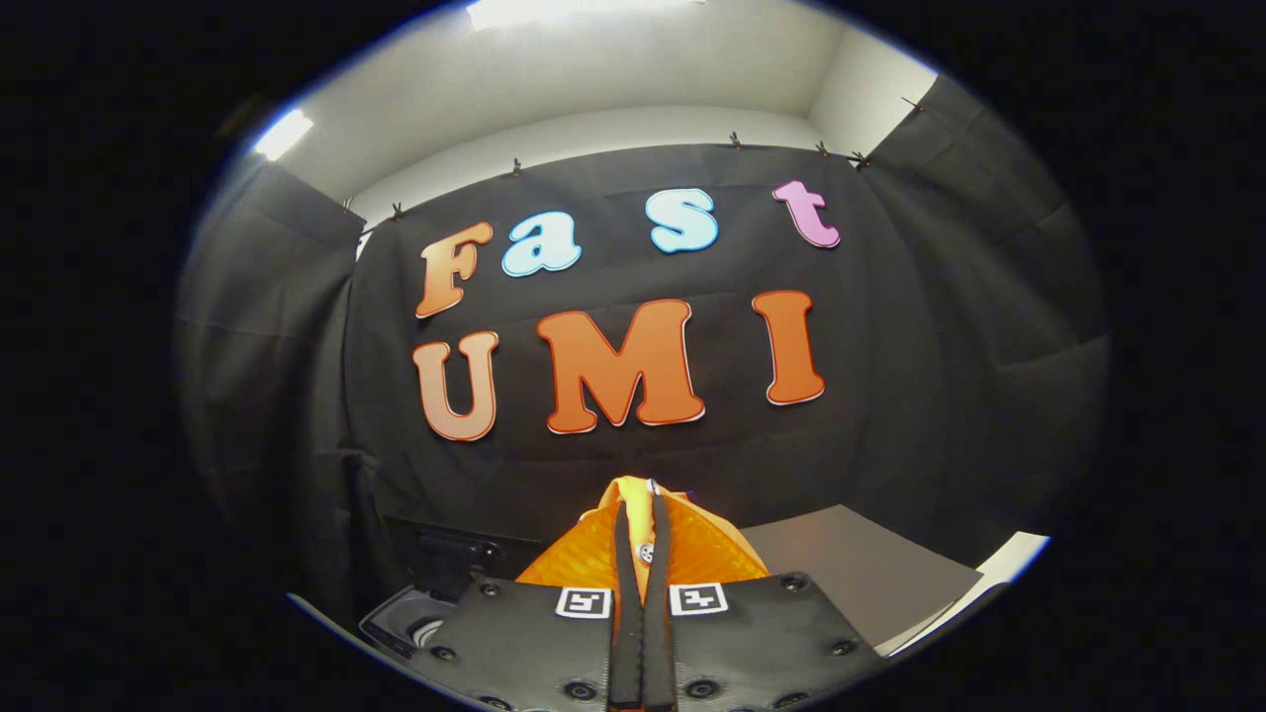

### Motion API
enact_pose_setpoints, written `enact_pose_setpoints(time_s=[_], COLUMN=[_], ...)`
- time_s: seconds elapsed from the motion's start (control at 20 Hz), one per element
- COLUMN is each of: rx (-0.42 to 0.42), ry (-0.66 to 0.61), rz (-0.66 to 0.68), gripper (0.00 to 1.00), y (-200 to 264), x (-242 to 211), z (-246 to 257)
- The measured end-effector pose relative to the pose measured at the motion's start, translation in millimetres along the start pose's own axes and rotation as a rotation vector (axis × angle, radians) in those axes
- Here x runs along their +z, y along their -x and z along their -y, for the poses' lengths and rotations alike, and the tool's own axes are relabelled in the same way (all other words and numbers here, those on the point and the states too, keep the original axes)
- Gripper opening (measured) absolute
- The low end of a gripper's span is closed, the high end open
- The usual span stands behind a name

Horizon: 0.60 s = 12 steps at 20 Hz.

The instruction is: Put the clothes into the washing machine and then close the washing machine lid.

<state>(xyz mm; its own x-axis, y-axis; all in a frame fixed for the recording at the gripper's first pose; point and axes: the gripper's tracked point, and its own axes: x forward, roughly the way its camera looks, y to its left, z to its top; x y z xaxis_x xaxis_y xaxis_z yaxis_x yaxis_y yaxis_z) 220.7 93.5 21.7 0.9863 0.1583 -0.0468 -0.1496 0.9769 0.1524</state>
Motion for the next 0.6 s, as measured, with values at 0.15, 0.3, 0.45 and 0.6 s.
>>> enact_pose_setpoints(time_s=[0.15, 0.3, 0.45, 0.6], rx=[0.024, 0.06, 0.087, 0.126], ry=[0.011, 0.019, 0.038, 0.056], rz=[0.006, 0.024, 0.023, 0.027], gripper=[0.08, 0.08, 0.08, 0.08], y=[3.7, 10.7, 12.5, 9.0], x=[8.8, 20.4, 19.5, 7.2], z=[-26.1, -62.9, -102.6, -156.7])
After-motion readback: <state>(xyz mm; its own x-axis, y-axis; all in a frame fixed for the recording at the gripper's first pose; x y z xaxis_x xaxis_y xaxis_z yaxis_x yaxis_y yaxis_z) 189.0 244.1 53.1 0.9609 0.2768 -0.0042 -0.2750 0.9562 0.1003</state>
